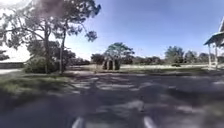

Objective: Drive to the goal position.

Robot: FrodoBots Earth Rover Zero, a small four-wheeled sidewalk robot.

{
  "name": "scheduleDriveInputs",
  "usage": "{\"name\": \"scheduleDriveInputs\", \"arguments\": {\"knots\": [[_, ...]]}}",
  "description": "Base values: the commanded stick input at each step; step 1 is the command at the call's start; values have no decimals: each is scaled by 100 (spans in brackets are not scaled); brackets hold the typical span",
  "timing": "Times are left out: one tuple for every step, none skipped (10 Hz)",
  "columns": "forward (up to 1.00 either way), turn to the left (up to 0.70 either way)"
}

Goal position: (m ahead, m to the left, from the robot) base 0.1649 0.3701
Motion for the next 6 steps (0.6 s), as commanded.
{"name": "scheduleDriveInputs", "arguments": {"knots": [[16,0],[0,0],[0,0],[0,0],[0,0],[0,0]]}}
